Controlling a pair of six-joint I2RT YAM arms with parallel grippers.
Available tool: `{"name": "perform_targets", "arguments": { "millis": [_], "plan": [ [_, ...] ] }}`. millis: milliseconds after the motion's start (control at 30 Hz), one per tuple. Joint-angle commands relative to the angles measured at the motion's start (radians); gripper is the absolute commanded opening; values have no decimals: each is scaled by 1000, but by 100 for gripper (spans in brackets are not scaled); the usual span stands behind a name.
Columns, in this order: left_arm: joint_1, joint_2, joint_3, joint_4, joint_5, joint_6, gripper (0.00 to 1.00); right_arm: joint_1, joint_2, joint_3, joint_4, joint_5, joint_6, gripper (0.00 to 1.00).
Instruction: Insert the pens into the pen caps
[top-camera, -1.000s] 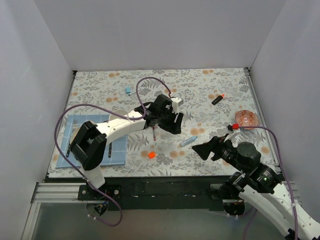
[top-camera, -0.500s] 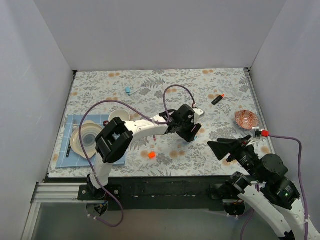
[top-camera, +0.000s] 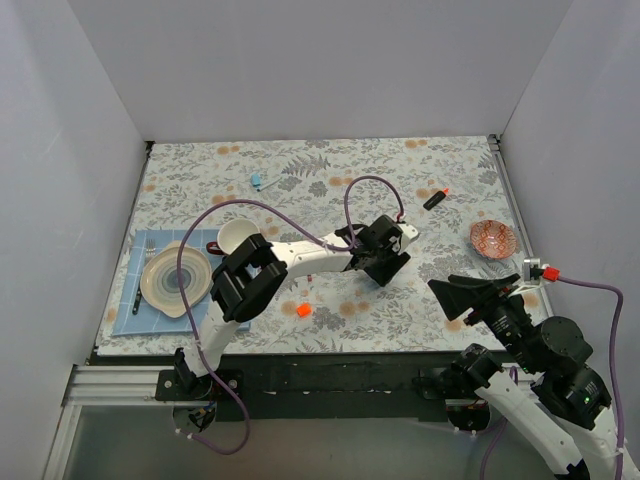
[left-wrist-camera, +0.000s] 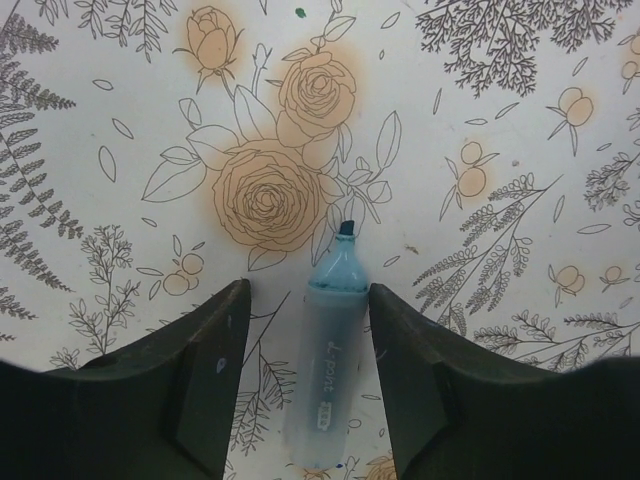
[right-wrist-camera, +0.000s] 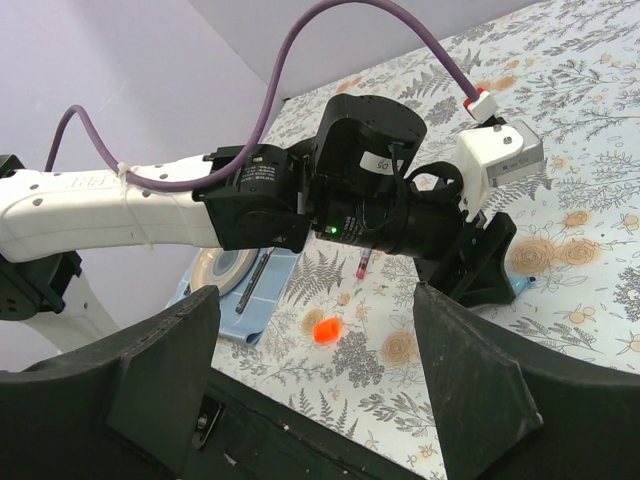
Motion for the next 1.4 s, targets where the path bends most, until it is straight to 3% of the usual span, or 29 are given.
{"name": "perform_targets", "arguments": {
  "millis": [0, 167, 800, 900, 933, 967, 1033, 1367],
  "plan": [
    [-12, 6, 12, -37, -68, 24, 47, -1, -35, 36, 13, 24, -20, 84],
    [-36, 16, 8, -84, -131, 23, 37, -2, -35, 39, 16, 23, -20, 84],
    [-64, 11, 0, -218, -224, -5, 33, -2, -18, 13, 52, -27, 2, 84],
    [-65, 12, -1, -220, -198, -9, 26, -2, -19, 8, 50, -27, 8, 84],
    [-65, 12, 0, -220, -191, -14, 20, -1, -19, 5, 50, -27, 9, 84],
    [-65, 9, -1, -210, -188, -20, 8, -2, -18, -1, 52, -27, 11, 84],
    [-65, -6, -23, -191, -177, -48, 0, -1, -16, -10, 55, -31, 13, 84],
    [-3, -236, -144, -21, -34, -316, 0, -2, 94, -148, 84, -126, 23, 82]
  ]
}}
